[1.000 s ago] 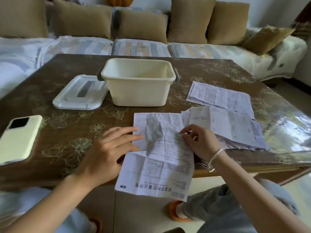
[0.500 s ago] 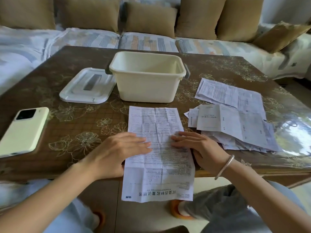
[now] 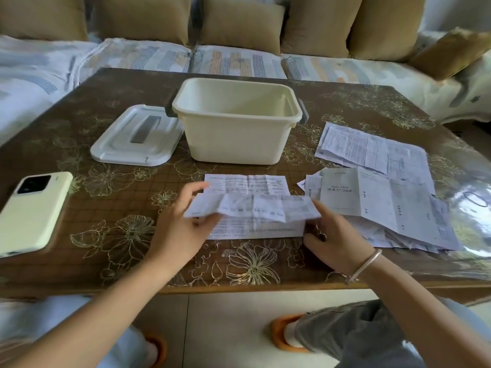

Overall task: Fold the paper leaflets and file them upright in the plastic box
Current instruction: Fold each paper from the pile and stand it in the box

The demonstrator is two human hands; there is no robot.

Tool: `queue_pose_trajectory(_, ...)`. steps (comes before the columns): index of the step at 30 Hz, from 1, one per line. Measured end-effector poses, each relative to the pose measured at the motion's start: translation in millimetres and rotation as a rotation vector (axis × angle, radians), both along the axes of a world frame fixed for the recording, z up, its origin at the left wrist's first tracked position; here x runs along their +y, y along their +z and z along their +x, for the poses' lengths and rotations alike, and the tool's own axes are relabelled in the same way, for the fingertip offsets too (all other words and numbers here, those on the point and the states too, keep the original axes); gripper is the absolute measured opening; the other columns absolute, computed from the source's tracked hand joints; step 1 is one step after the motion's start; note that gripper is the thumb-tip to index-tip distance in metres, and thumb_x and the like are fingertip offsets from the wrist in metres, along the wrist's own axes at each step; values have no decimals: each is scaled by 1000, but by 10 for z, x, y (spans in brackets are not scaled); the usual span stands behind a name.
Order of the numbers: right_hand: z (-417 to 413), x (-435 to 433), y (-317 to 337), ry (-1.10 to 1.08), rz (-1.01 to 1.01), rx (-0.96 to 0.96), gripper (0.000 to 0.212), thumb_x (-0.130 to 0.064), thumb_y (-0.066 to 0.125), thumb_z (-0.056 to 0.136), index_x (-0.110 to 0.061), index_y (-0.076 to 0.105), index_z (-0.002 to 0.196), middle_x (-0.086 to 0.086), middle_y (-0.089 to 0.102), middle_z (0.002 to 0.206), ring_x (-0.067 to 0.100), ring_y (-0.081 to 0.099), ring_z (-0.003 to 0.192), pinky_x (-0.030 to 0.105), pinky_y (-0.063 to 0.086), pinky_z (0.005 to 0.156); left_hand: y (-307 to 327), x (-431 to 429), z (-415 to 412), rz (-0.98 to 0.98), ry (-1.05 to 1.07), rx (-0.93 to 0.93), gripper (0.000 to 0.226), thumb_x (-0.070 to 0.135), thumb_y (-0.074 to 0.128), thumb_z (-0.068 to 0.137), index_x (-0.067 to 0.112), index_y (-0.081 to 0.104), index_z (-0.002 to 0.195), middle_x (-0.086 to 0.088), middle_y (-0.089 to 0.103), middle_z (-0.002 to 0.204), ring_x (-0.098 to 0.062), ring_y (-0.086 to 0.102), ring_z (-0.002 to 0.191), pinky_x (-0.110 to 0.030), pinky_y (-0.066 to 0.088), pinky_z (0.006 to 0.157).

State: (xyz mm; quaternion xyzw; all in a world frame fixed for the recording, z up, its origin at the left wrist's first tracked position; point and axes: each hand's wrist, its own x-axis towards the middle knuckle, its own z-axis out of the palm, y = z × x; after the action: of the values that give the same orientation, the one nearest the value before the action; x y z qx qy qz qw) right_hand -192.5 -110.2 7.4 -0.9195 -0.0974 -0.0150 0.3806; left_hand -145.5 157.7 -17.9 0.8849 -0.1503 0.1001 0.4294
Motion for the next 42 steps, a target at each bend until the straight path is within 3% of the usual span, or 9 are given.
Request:
queue_pose_trajectory(4, 123, 139, -71, -179, 73, 36, 53, -33, 63, 87, -33, 34, 132, -18, 64, 98, -5, 61, 88, 15, 52, 74, -31, -114, 51, 50, 128, -31, 98, 25, 81, 74, 20, 20, 151, 13, 48, 130, -1, 54, 96, -4, 37, 65)
queue_pose_trajectory(8, 185, 237, -162, -282, -59, -56, 74, -32, 68, 85, -27, 23, 144, -6, 65, 96, 11, 59, 84, 23, 44, 71, -46, -161, 58, 194, 185, -127, 118, 25, 85, 69, 20, 3, 155, -7, 29, 151, -9, 57, 99, -11, 45, 71)
queue_pose_trajectory(14, 165, 299, -175, -274, -153, -121, 76, -26, 68, 85, -27, 22, 146, -9, 44, 116, 6, 46, 102, 28, 45, 92, -18, -198, 46, 343, 159, -281, 89, 23, 80, 71, 10, 34, 146, -11, 26, 152, -25, 35, 137, -45, 39, 110)
queue_pose_trajectory(17, 168, 283, -161, -263, -285, -177, 76, -29, 71, 82, -27, 27, 144, -1, 38, 131, 12, 45, 110, 22, 42, 86, -47, -219, 104, 491, -13, -345, 60, 8, 74, 76, 16, 55, 132, -1, 49, 141, -21, 43, 131, -40, 24, 115)
queue_pose_trajectory(25, 309, 121, -59, 129, -446, -246, 60, -72, 48, 75, -35, 57, 121, -13, 50, 135, 11, 38, 131, 38, 36, 106, -36, -121, 250, 516, -303, -224, 45, 5, 57, 90, 26, 59, 130, 15, 56, 134, -3, 50, 125, -29, 30, 109)
queue_pose_trajectory(28, 352, 78, -53, 214, -419, -253, 53, -69, 51, 79, -30, 65, 112, -14, 59, 126, 7, 53, 119, 36, 53, 92, -8, -91, 282, 458, -321, -183, 37, 34, 42, 97, 34, 57, 131, 25, 50, 135, 4, 44, 127, -25, 27, 110)
queue_pose_trajectory(33, 379, 74, -27, 241, -409, -360, 35, -45, 47, 95, -22, 72, 99, -9, 69, 111, 6, 64, 107, 33, 58, 77, 57, -43, 275, 453, -384, -143, 81, 86, 46, 70, 35, 57, 132, 26, 48, 137, 7, 41, 129, -26, 27, 110)
queue_pose_trajectory(38, 394, 133, -15, 56, -332, -416, 52, -52, 33, 99, -18, 68, 80, -7, 62, 58, 8, 56, 47, 28, 47, 43, 103, 68, 295, 203, -346, -131, 27, 23, 70, 85, 30, 72, 110, 26, 68, 107, 3, 65, 99, -22, 52, 88)
queue_pose_trajectory(42, 314, 188, 25, -28, -71, -363, 53, -66, 40, 89, -20, 65, 82, -10, 63, 58, 11, 56, 43, 24, 44, 38, 158, 156, 162, 120, -224, -21, 26, 38, 59, 87, 20, 75, 98, 22, 69, 76, -11, 63, 55, -18, 47, 52)
